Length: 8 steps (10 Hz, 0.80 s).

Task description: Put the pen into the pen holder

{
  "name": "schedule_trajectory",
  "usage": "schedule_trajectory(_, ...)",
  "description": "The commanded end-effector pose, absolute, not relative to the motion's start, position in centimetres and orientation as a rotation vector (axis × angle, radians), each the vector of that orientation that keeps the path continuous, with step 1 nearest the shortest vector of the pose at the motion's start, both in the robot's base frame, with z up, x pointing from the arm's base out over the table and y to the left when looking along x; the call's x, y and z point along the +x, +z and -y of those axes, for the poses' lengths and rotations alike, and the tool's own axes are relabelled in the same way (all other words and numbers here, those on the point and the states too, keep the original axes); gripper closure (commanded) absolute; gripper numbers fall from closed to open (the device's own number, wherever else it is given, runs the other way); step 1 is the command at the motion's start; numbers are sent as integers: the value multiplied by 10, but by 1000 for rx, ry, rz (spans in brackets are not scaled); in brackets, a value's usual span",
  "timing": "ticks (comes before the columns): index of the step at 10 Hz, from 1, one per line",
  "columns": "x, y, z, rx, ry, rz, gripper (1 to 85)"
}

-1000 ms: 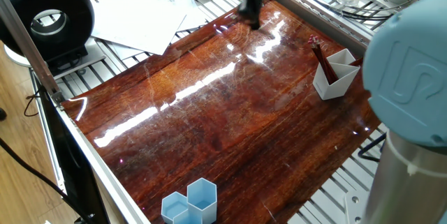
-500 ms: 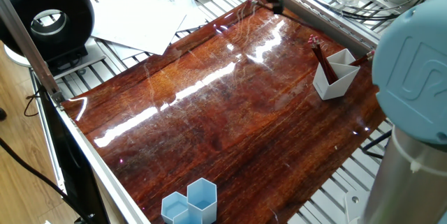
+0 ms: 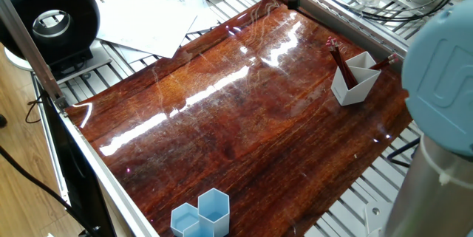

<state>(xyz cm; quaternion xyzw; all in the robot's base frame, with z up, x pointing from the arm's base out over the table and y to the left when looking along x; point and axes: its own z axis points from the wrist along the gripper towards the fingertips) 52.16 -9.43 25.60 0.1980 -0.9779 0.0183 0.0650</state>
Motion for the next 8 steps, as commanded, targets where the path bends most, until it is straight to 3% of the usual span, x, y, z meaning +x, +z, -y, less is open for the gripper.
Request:
schedule_trajectory(1, 498, 288, 103, 598, 16, 2965, 847)
schedule_trajectory(4, 462, 308, 130, 616, -9, 3012, 847)
schedule_trajectory(8, 494, 299, 151, 695, -22, 3138, 847)
